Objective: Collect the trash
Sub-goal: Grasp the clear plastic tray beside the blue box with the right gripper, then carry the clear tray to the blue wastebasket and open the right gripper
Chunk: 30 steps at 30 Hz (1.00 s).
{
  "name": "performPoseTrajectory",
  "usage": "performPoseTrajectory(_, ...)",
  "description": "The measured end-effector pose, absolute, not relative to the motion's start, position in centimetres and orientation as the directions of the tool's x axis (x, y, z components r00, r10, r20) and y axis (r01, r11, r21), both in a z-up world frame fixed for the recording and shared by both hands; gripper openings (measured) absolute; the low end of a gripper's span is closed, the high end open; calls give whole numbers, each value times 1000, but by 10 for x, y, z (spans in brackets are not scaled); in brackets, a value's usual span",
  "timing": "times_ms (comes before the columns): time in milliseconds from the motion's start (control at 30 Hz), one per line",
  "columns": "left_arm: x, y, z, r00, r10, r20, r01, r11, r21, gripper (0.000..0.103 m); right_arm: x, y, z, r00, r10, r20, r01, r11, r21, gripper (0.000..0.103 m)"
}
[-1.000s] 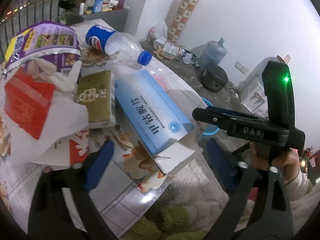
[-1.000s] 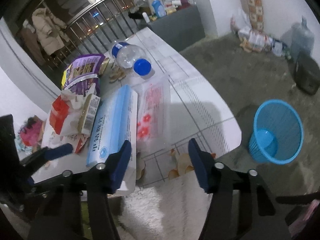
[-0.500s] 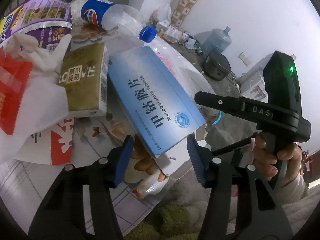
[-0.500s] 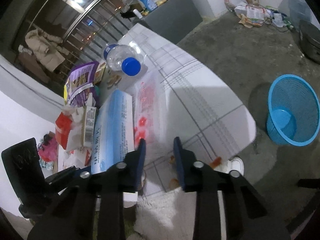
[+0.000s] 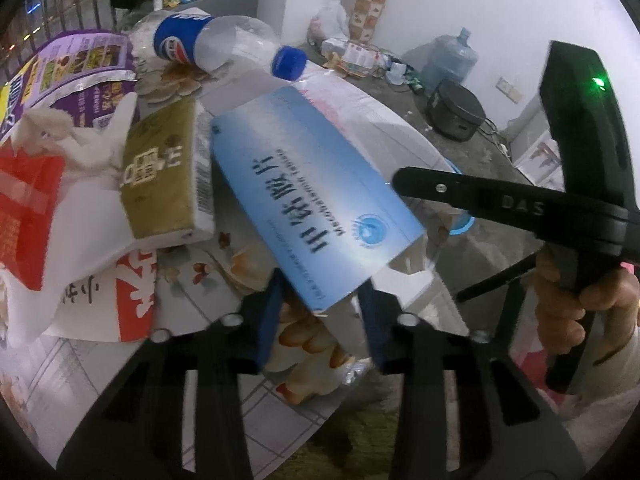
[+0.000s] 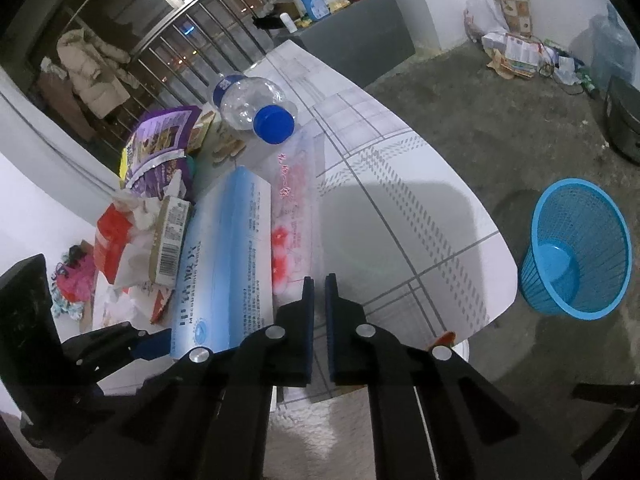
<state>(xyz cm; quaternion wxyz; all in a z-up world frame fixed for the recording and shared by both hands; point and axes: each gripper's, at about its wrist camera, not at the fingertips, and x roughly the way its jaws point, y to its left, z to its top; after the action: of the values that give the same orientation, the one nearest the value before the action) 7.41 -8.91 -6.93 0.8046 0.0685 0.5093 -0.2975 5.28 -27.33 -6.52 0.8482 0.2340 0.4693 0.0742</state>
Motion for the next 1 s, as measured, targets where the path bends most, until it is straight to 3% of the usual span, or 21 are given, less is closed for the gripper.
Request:
performPoseTrajectory(300,70,-73,-62,313,-429,-847,520,824,-225,21,34,-283,-47,603,305,-737,99,888,449,3)
performPoseTrajectory(633,50,-72,-34,369,-479,-797,550,803,-228,16,-5,-312,-16,694,203,-691,149,898,414,2)
performPoseTrajectory(1000,75,-162,1,301,-584,-754,679,686,-261,13,-37,-388,-15,754,43,-655,325,843,429,2)
